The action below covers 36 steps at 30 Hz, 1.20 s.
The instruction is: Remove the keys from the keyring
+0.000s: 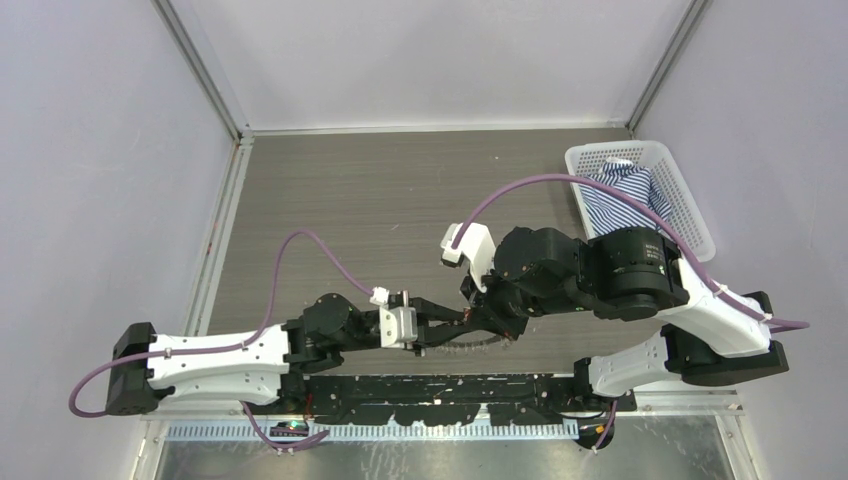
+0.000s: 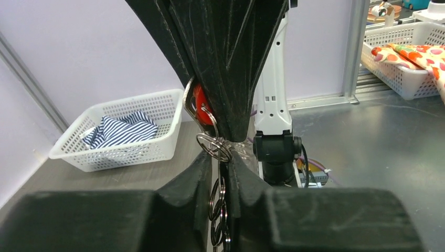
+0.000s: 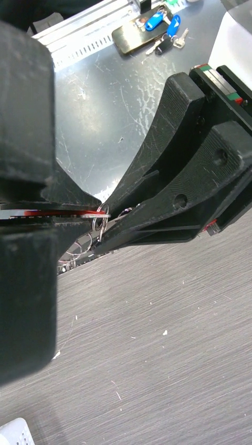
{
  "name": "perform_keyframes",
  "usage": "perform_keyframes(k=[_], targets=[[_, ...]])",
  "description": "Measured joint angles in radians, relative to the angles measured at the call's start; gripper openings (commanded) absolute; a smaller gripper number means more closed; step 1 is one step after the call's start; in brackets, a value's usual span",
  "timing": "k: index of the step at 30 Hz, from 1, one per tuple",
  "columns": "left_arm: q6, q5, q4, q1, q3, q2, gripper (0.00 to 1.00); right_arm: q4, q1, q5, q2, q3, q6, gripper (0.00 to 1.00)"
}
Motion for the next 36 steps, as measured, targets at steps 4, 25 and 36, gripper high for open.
perform_keyframes(k=[4,25,36], targets=[[-0.013,-0.011,0.015,0.000,0.000,0.011,0.01,-0.001,0.000,0.007,0.000,0.000,0.000,0.01],[-0.066,-0.326,0.119,-0.006,-0.044,0.021,0.01,0.022,-0.010,0.109,-0.008,-0.116,0.055,0.01],[-0.058,-0.381,0.203,-0.005,-0.079,0.000,0.01,0.023,-0.009,0.238,-0.008,-0.134,0.087,0.01]])
